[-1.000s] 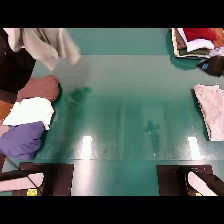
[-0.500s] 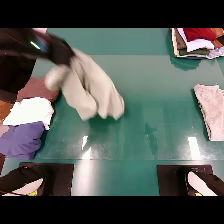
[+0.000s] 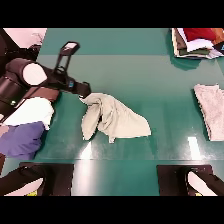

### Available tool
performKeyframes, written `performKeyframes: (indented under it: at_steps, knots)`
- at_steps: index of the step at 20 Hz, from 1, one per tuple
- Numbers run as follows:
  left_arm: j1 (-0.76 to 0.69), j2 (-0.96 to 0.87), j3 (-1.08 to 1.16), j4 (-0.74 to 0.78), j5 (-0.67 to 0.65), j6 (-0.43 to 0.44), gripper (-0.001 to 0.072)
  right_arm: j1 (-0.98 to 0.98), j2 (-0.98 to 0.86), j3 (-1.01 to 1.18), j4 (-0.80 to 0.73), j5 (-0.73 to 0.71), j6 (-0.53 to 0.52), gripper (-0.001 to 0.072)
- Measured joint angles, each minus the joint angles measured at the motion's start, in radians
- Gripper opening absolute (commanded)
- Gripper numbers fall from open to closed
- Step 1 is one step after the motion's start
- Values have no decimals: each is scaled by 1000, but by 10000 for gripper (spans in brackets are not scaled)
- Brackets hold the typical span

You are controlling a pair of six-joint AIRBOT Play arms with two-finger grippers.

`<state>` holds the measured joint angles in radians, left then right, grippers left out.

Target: Fold the shirts.

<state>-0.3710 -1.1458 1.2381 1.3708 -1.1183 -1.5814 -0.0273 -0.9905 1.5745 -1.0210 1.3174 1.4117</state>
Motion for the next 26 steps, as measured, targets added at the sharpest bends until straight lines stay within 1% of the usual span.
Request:
performKeyframes:
  at_steps: [3,5,8,11,12,13,14,18,22,23,24,25,26]
  knots:
    - [72,14,-79,-45,-60,22,625,0,0,0,0,12,0,16]
    - [94,18,-167,-139,-67,70,625,0,0,0,0,16,0,16]
    - [110,20,-321,-294,-26,156,625,0,0,0,0,18,0,16]
    - [116,7,-444,-367,45,198,617,0,0,0,0,23,0,16]
    - [117,0,-468,-383,68,204,423,0,0,0,0,26,0,16]
    - [118,-6,-488,-394,92,209,163,0,0,0,0,30,0,16]
    - [119,-10,-501,-405,115,212,36,0,0,0,0,40,0,16]
    - [119,-18,-479,-400,143,220,29,0,0,-47,-1,105,0,16]
    - [119,-20,-336,-334,68,219,28,0,0,-245,-1,173,-2,25]
    - [119,-20,-299,-319,49,219,29,0,0,-324,0,177,-8,181]
    - [119,-20,-262,-306,38,220,29,0,0,-397,4,176,-19,482]
    - [119,-20,-235,-298,27,220,29,0,0,-474,13,172,-31,538]
    - [119,-20,-212,-290,17,220,28,0,0,-557,29,159,-45,532]
